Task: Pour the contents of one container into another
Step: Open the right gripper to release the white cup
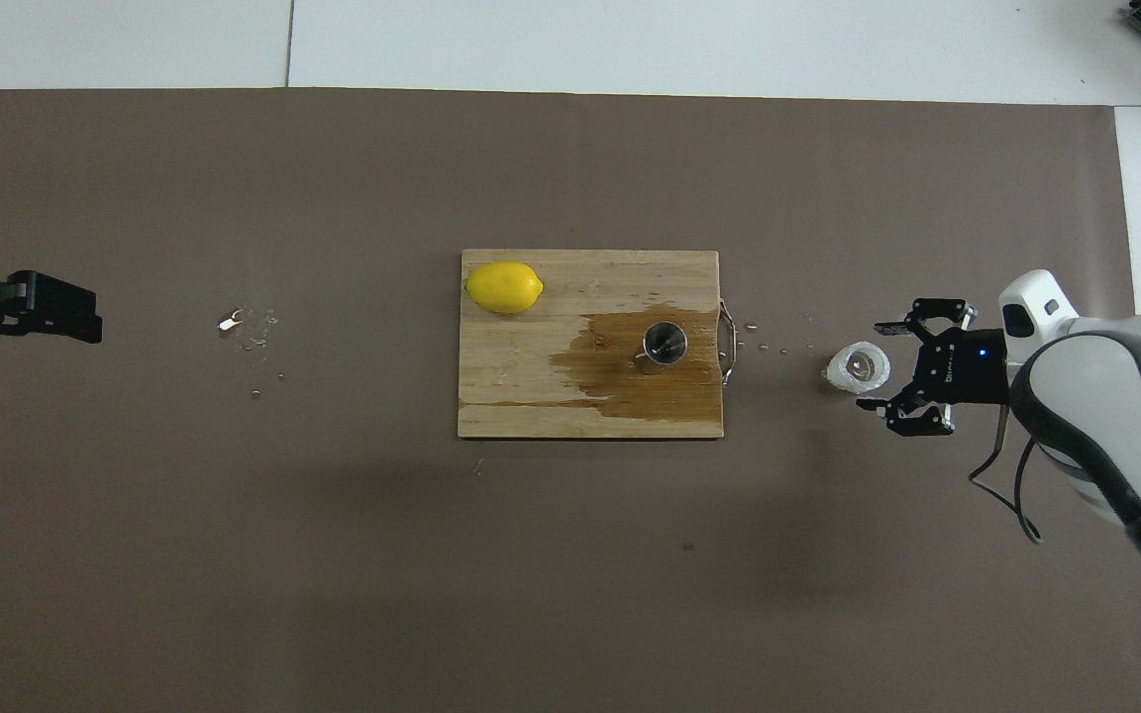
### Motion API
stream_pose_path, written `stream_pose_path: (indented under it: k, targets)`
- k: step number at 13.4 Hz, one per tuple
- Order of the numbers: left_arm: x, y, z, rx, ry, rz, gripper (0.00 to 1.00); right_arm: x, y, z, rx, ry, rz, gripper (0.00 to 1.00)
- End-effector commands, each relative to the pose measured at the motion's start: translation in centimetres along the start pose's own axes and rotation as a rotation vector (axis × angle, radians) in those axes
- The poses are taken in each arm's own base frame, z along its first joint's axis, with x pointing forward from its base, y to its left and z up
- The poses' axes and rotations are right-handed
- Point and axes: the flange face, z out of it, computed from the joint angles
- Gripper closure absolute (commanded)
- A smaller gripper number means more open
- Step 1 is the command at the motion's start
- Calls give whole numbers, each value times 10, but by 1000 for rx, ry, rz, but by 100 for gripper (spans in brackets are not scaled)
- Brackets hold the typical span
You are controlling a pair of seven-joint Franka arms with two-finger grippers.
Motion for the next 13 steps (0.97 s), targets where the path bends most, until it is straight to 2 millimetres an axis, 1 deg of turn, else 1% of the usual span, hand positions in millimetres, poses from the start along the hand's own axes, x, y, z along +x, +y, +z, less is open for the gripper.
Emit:
stream_pose_path:
  k: [1, 4, 6, 7, 8, 9, 10, 11, 12, 13]
  targets:
    - [-8, -2, -1, 1, -1, -12, 0, 15, -12, 13, 12, -130, 130, 0]
    - [-8, -2, -1, 1, -1, -12, 0, 18, -14, 7, -55, -294, 343, 0]
    - [-8, -2, -1, 1, -1, -12, 0, 20, -17, -7, -123, -401, 504, 0]
    - [-8, -2, -1, 1, -1, -12, 0, 27, -21, -15, -154, -459, 591, 0]
    - [-8, -2, -1, 1, -1, -12, 0, 39, -28, -19, -196, -515, 674, 0]
    - [-8, -2, -1, 1, -1, -12, 0, 56, -36, -23, -243, -544, 770, 0]
    - [-8, -2, -1, 1, -1, -12, 0, 62, -40, -26, -278, -551, 919, 0]
    - [-8, -2, -1, 1, -1, -12, 0, 70, -45, -22, -314, -553, 1055, 0]
    - [-8, -1, -1, 1, -1, -12, 0, 76, -47, -21, -352, -539, 1169, 0]
    - [-8, -2, -1, 1, -1, -12, 0, 79, -44, -27, -379, -514, 1258, 0]
